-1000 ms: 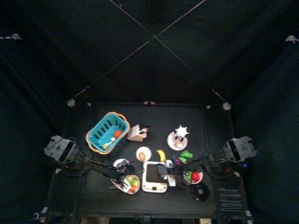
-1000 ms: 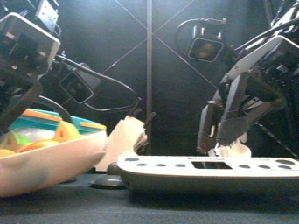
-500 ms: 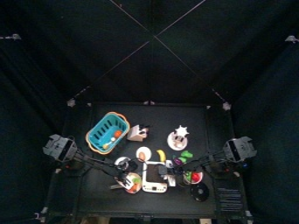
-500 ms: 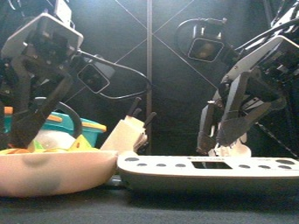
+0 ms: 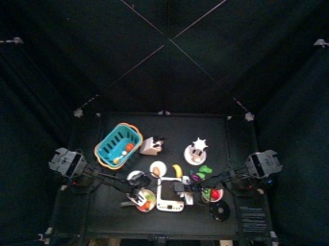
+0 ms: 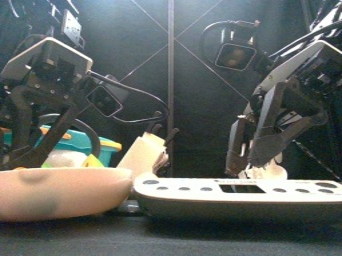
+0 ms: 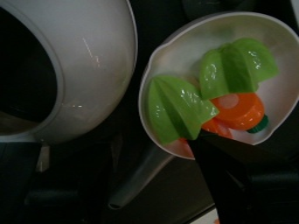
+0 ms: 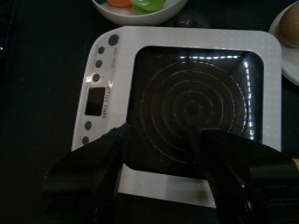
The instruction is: Grab pan
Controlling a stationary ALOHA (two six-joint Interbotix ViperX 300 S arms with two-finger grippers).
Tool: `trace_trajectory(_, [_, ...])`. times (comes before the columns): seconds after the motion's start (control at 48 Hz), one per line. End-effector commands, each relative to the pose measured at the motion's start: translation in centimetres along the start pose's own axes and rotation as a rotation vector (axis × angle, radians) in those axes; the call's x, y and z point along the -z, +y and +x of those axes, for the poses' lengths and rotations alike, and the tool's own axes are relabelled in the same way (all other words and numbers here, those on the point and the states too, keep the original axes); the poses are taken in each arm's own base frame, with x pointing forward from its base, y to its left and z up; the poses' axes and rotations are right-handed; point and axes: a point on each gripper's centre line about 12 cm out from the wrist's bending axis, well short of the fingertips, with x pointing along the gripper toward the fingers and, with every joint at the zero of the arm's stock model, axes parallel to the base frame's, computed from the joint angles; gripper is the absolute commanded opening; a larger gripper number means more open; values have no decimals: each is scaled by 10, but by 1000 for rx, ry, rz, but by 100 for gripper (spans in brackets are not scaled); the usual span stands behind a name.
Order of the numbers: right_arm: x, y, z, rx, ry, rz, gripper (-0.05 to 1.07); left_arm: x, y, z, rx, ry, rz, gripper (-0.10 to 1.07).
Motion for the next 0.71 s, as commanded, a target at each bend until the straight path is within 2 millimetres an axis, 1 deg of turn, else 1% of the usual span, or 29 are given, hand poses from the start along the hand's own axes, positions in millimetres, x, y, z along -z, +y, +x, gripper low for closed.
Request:
trace_trajectory(0.0, [-10,2,-3,-6,-32,3,89,-4,-4,-3,9,-10,2,89])
trace_trajectory(0.188, [-10,2,-3,-6,-32,1,89,-4,-3,-1,3,-6,-1,77])
trace_trajectory(0.417, [-10,2,-3,-6,-30,3,89,-4,-1,2,-4,-2,-3,65])
trace_trajectory(0.688, [-10,2,-3,-6,-30,3,89,-4,-3,-6,13,-10,1,52])
